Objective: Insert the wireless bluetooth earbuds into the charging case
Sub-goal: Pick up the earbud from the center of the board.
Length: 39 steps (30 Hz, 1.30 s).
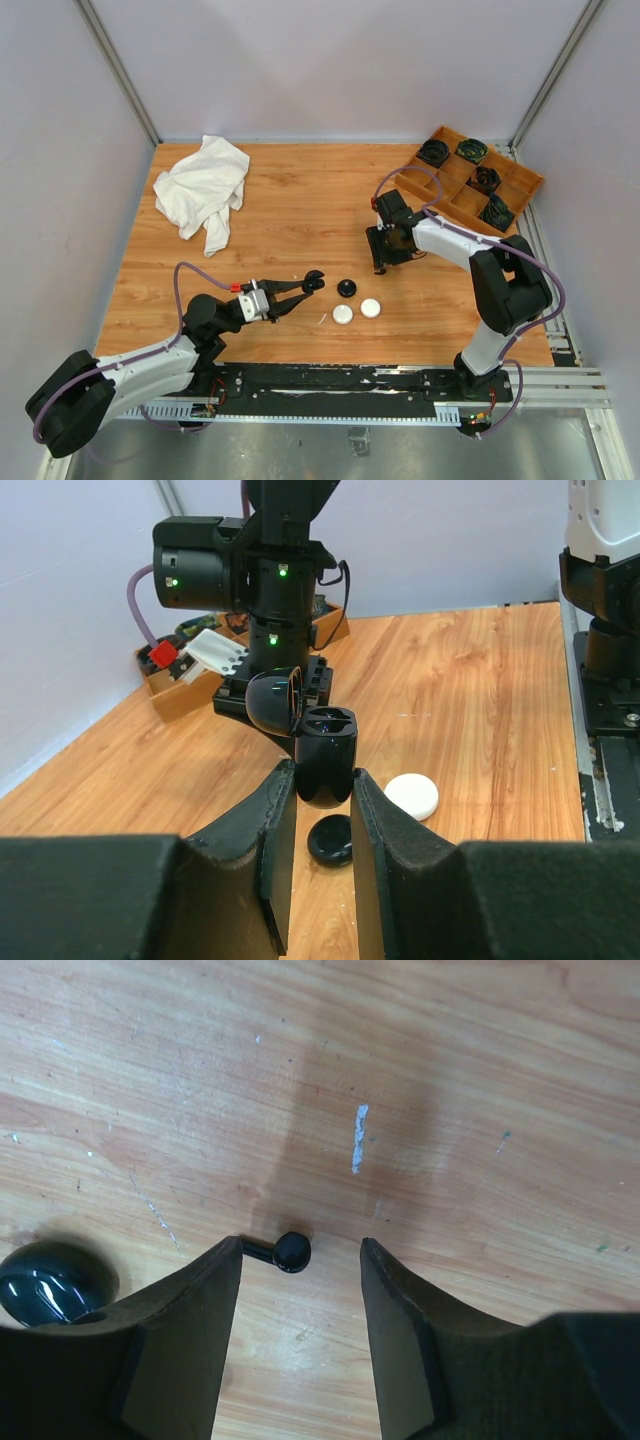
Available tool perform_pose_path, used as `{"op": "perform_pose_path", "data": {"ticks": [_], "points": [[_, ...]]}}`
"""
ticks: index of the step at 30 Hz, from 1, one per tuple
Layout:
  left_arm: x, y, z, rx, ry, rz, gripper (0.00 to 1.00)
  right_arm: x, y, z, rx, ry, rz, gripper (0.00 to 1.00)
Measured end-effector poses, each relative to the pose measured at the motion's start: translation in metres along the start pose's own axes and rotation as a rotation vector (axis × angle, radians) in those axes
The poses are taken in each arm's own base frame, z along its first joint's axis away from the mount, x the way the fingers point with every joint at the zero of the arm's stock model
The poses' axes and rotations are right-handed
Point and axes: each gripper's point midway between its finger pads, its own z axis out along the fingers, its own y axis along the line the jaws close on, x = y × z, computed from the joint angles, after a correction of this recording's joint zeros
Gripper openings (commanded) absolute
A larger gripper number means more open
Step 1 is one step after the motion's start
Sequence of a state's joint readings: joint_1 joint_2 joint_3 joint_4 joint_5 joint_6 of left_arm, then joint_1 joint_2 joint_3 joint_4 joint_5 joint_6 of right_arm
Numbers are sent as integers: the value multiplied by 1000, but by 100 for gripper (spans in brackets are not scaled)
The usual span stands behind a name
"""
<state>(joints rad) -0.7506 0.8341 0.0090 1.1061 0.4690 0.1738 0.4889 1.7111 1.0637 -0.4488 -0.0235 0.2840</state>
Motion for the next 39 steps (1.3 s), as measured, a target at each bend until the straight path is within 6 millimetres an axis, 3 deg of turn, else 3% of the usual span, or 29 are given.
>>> {"op": "perform_pose_path", "data": {"ticks": [15, 31, 39], "points": [[0, 0, 0, 0, 0, -2, 0, -1, -6, 4, 37, 5, 7, 56], [0, 0, 0, 0, 0, -3, 0, 41, -18, -10, 62, 141, -55, 48], [0, 0, 0, 0, 0, -6, 0, 26, -6, -23, -8, 93, -93, 46]]}}
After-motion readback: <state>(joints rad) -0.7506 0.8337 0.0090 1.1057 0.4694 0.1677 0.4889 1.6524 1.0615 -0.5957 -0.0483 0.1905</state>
